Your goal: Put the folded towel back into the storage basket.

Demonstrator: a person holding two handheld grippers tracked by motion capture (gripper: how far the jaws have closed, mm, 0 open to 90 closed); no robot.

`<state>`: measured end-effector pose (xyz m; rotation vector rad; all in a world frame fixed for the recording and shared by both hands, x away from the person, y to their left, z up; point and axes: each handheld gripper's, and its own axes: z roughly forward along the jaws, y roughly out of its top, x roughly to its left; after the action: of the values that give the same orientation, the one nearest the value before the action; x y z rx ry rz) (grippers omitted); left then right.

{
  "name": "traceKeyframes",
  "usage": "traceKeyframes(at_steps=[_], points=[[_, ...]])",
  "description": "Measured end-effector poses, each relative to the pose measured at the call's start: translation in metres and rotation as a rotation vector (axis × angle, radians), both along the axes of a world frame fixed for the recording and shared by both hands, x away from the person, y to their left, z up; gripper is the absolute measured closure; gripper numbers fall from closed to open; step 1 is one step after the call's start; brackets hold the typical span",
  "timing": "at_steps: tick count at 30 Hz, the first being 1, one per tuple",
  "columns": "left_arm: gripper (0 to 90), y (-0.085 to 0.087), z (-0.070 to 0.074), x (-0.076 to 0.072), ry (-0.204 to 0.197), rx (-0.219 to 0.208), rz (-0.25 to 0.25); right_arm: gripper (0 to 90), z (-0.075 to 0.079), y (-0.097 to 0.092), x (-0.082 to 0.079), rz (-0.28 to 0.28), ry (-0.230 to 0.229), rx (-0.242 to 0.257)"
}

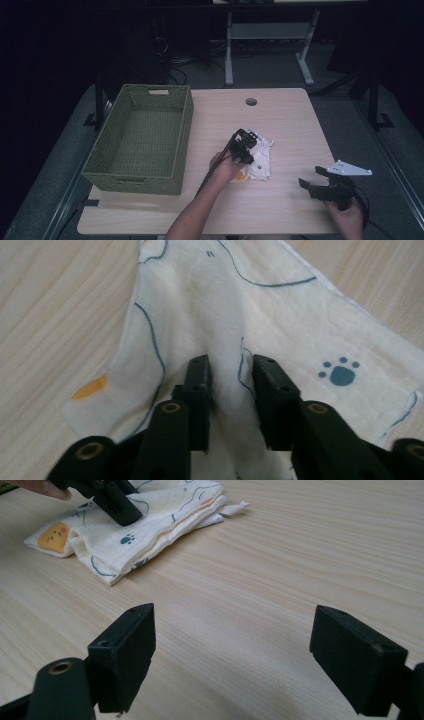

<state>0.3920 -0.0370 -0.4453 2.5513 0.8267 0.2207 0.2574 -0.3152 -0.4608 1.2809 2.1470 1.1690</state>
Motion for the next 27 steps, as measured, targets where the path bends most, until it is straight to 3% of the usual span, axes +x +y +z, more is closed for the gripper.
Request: traceKeyframes(at_steps=[5, 13, 27], points=[[80.5, 0.001, 0.000, 0.003, 0.006, 0.001, -0.001, 18.0, 0.000, -0.001, 0.000, -0.001, 0.002, 0.003], [81.2, 0.002, 0.000, 0.005, 0.017, -0.010, 0.004, 18.0, 0.000, -0.004, 0.000, -0.006, 0.002, 0.019], [82.1, 0.012, 0.000, 0.010, 0.074, -0.080, 0.027, 18.0, 0.000, -0.007, 0.001, -0.014, 0.006, 0.042]])
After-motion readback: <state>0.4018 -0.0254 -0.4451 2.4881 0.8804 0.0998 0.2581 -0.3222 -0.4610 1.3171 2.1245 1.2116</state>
